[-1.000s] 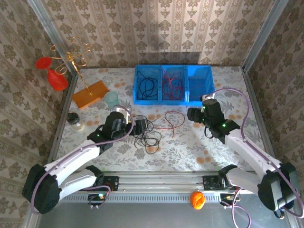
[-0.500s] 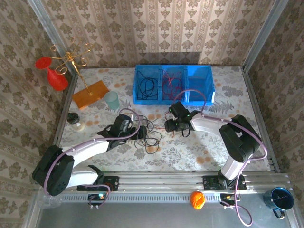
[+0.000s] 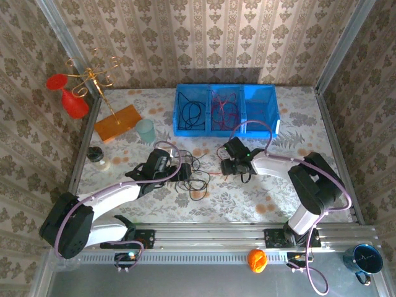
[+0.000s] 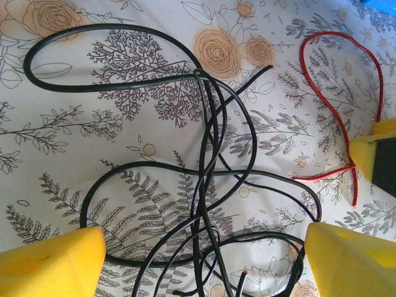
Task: Untangle the cables
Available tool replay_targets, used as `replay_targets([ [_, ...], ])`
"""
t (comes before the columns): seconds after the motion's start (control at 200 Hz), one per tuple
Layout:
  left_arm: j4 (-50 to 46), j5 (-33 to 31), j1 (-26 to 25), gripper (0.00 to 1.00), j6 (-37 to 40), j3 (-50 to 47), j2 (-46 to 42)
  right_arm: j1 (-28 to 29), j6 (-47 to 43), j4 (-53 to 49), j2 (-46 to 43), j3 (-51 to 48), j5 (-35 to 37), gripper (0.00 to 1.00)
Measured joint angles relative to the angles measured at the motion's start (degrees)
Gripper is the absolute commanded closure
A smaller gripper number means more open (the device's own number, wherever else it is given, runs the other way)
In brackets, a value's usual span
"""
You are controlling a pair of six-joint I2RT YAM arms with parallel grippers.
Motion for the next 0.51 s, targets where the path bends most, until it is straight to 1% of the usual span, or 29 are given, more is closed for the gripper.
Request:
replay_targets([
  [0.065,0.0,0.0,0.0,0.15,0.0,0.0,0.0,-1.2,-0.1,-0.4,-1.7,-1.7,0.2,0.53],
  [0.215,0.0,0.2,0.0,0.15,0.0,0.0,-0.7,-2.9,-0.7,-3.5,-4.2,-2.8,0.8,0.52],
  [0.27,0.0,0.2,0.0,0.15,0.0,0.0,-1.3,-3.2,-0.9,-5.3,-5.7,-2.8,1.0,0.5],
  [0.34,0.0,0.2,0.0,0.15,0.0,0.0,-1.8,-3.2,-1.0,-7.0,-8.3,-2.8,1.9,0.4],
  [0.39,0.0,0.2,0.0,0.15,0.0,0.0,-2.0,-3.2,-1.2,-8.2,-10.3,-2.8,2.6,0.35],
  [0.505,0.0,0.3,0.0,0.15,0.0,0.0,-2.0,-3.3,1.0,-11.8,-12.5,-1.6,3.8,0.35],
])
